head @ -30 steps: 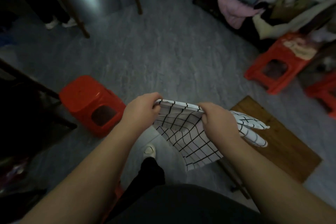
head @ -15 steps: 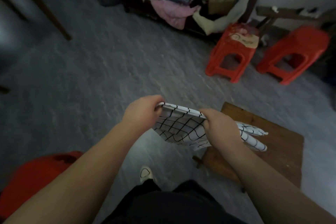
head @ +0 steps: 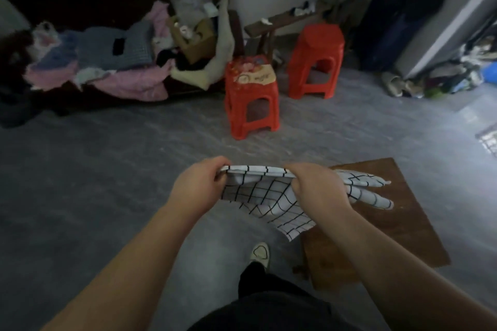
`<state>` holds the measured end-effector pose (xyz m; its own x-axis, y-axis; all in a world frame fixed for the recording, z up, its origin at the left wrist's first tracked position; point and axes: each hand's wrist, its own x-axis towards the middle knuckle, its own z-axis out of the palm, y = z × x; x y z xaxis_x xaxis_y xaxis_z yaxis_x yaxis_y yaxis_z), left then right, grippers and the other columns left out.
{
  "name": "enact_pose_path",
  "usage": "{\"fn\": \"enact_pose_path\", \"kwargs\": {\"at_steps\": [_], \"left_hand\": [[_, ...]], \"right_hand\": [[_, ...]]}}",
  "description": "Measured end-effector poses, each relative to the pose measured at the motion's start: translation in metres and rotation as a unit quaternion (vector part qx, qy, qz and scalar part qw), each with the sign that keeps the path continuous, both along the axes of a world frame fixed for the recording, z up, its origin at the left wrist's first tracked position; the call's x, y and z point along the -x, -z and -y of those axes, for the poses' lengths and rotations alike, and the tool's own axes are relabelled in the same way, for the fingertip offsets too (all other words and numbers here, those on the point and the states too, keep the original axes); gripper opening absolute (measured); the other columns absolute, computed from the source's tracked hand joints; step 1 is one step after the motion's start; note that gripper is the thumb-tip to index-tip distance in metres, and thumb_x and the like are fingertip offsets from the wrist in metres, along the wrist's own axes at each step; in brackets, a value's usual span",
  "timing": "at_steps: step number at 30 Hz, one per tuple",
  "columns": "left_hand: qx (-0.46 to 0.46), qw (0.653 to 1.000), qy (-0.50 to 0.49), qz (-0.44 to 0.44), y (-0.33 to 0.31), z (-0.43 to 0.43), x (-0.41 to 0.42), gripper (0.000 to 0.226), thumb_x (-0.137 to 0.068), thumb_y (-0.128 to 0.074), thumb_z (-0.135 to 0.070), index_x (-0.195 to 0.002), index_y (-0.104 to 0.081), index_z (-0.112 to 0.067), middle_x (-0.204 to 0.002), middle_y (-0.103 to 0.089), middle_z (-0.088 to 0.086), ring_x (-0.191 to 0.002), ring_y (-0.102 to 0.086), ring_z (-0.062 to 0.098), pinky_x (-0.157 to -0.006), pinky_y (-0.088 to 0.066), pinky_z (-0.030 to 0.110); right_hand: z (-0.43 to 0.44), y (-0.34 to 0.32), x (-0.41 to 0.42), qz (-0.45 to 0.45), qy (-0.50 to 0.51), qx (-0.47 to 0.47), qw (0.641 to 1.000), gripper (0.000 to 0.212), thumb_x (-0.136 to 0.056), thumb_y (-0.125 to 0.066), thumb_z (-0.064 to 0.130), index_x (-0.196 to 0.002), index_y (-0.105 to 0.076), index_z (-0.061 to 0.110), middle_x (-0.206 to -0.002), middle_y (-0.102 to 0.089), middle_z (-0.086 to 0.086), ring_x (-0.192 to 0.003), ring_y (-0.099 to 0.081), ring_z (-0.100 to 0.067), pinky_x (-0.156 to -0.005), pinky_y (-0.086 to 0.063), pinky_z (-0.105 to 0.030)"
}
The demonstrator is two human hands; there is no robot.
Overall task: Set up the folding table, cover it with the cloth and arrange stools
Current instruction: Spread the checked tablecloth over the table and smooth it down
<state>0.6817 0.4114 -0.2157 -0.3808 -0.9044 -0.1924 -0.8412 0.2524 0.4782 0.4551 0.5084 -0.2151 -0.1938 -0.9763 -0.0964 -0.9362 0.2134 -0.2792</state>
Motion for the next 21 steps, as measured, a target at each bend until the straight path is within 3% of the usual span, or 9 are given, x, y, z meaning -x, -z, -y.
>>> {"fn": "enact_pose_path", "kwargs": {"at_steps": [7, 11, 14, 18, 21], "left_hand": [[-0.026, 0.993, 0.106, 0.040, -0.013, 0.105, 0.063, 0.015, -0.088, -0.053, -0.023, -0.095, -0.061, -0.034, -0.087, -0.066, -0.007, -0.080, -0.062, 0.017, -0.069, -0.053, 0.038], [0.004, 0.975, 0.202, 0.093, -0.025, 0.148, 0.105, 0.017, -0.087, -0.051, -0.023, -0.096, -0.060, -0.035, -0.094, -0.064, -0.008, -0.088, -0.060, 0.018, -0.069, -0.048, 0.035], [0.009, 0.959, 0.267, 0.097, -0.035, 0.170, 0.141, 0.025, -0.085, -0.051, -0.021, -0.101, -0.060, -0.038, -0.099, -0.064, -0.011, -0.090, -0.060, 0.016, -0.075, -0.052, 0.038], [0.054, 0.915, 0.387, 0.096, -0.043, 0.183, 0.182, 0.033, -0.083, -0.054, -0.021, -0.112, -0.060, -0.038, -0.109, -0.066, -0.009, -0.094, -0.063, 0.017, -0.080, -0.052, 0.036], [0.145, 0.852, 0.497, 0.077, -0.050, 0.183, 0.208, 0.039, -0.084, -0.055, -0.028, -0.123, -0.057, -0.034, -0.117, -0.066, -0.004, -0.106, -0.062, 0.022, -0.090, -0.050, 0.039]], "right_hand": [[0.060, -0.001, 0.037, 0.004, 0.093, -0.033, 0.995, 0.030, -0.096, -0.044, 0.020, -0.119, -0.059, 0.033, -0.102, -0.068, 0.007, -0.088, -0.062, -0.019, -0.077, -0.054, -0.038], [0.075, -0.013, 0.052, -0.002, 0.148, -0.033, 0.989, 0.030, -0.097, -0.044, 0.019, -0.121, -0.058, 0.031, -0.109, -0.067, 0.007, -0.093, -0.062, -0.018, -0.074, -0.047, -0.033], [0.080, -0.017, 0.062, -0.018, 0.203, -0.034, 0.978, 0.029, -0.096, -0.044, 0.019, -0.120, -0.059, 0.028, -0.109, -0.068, 0.005, -0.093, -0.063, -0.019, -0.074, -0.049, -0.034], [0.080, -0.024, 0.062, -0.038, 0.291, -0.020, 0.956, 0.028, -0.097, -0.047, 0.018, -0.119, -0.059, 0.031, -0.107, -0.068, 0.009, -0.091, -0.065, -0.016, -0.073, -0.049, -0.033], [0.082, -0.033, 0.052, -0.063, 0.356, -0.006, 0.932, 0.029, -0.097, -0.049, 0.019, -0.121, -0.058, 0.034, -0.111, -0.067, 0.010, -0.095, -0.065, -0.016, -0.074, -0.046, -0.032]]}}
